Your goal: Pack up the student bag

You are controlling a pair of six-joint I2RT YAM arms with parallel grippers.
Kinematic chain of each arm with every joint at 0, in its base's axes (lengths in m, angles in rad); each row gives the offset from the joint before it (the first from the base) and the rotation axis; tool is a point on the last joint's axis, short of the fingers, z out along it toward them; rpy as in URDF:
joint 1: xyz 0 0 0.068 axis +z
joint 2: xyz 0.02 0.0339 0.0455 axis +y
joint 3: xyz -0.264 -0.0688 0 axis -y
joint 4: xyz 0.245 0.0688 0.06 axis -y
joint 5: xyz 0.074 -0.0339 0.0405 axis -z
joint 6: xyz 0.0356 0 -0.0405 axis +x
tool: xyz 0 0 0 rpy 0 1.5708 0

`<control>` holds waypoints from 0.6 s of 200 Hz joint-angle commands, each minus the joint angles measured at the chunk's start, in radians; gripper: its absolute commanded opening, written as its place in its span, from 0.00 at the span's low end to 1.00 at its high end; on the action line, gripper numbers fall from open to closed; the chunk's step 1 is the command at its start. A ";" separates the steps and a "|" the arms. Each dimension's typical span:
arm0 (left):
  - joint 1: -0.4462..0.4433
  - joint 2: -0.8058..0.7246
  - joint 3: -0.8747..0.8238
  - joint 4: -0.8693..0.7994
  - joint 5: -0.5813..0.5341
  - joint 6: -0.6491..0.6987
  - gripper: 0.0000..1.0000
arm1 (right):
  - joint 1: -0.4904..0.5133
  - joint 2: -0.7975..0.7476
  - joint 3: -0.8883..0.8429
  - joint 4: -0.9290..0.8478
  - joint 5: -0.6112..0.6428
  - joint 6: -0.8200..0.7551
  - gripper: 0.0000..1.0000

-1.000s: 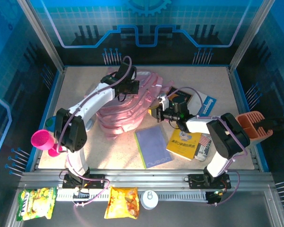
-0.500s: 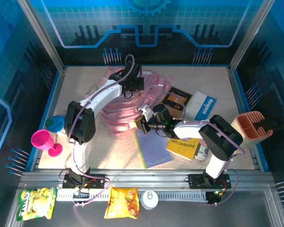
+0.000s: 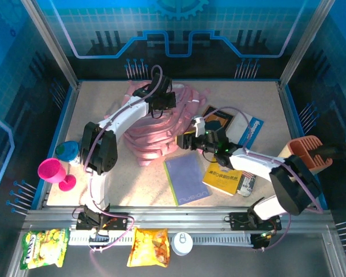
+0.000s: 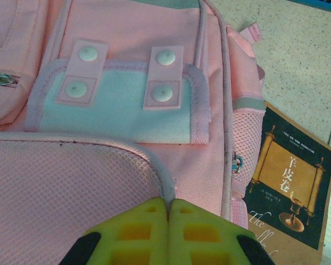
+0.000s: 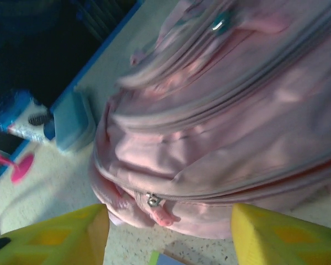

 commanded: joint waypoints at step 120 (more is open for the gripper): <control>0.016 -0.126 -0.073 0.063 0.108 -0.003 0.00 | -0.107 0.258 0.445 -0.557 -0.070 0.621 0.46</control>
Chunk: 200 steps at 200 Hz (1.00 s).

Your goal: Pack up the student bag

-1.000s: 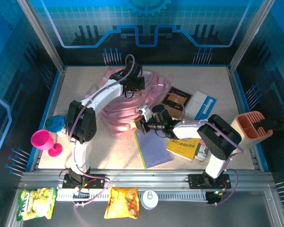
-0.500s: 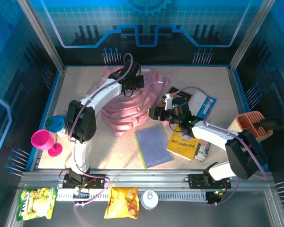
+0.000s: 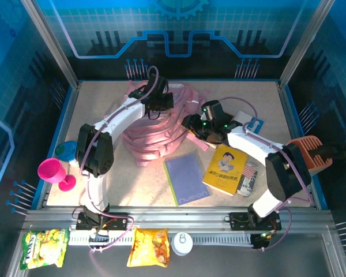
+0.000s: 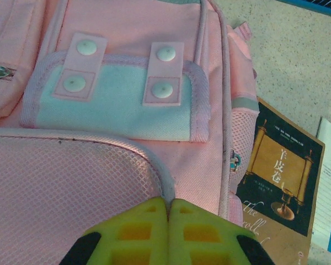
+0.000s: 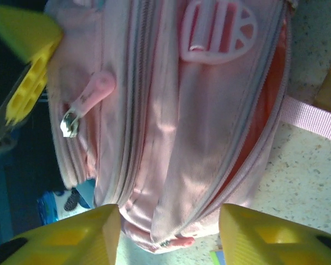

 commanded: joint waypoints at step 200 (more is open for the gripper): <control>-0.016 -0.444 -0.394 -0.051 -0.058 -0.016 0.60 | 0.024 0.184 0.303 -0.137 -0.049 -0.052 0.00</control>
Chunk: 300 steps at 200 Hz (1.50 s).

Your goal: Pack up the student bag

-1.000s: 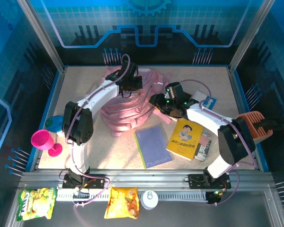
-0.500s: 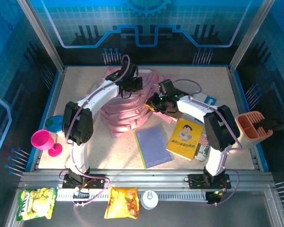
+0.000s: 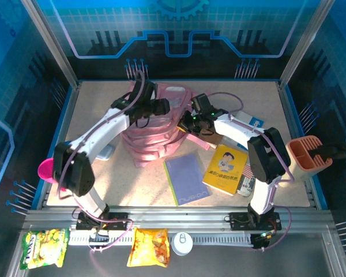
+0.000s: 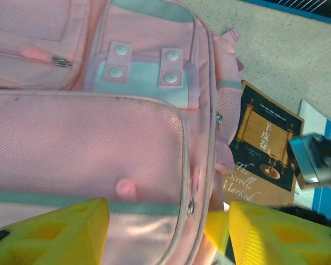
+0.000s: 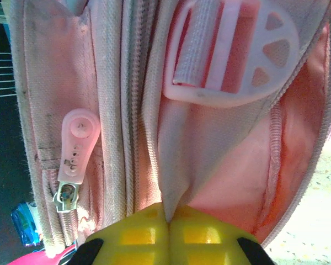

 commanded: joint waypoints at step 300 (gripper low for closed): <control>-0.292 0.014 -0.342 0.096 -0.312 -0.249 0.28 | -0.042 -0.070 0.020 0.179 -0.158 -0.017 0.00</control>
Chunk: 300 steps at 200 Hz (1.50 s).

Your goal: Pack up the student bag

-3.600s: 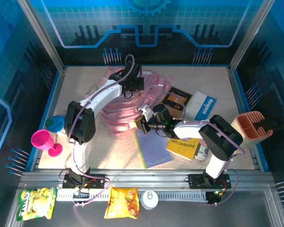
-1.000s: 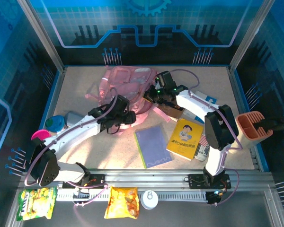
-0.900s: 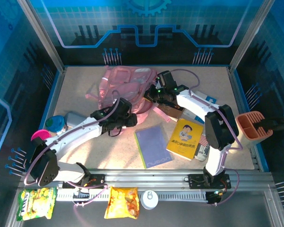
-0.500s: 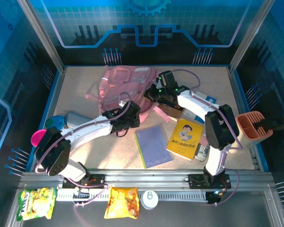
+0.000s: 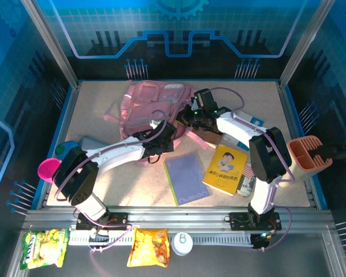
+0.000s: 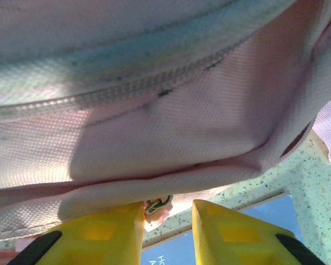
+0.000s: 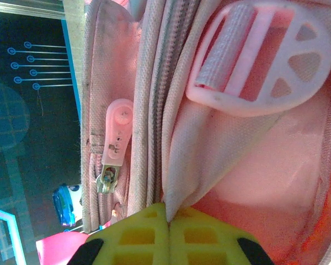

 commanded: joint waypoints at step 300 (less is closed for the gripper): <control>0.002 0.054 0.118 -0.280 -0.105 -0.029 0.00 | -0.032 -0.055 -0.026 0.055 0.003 -0.049 0.00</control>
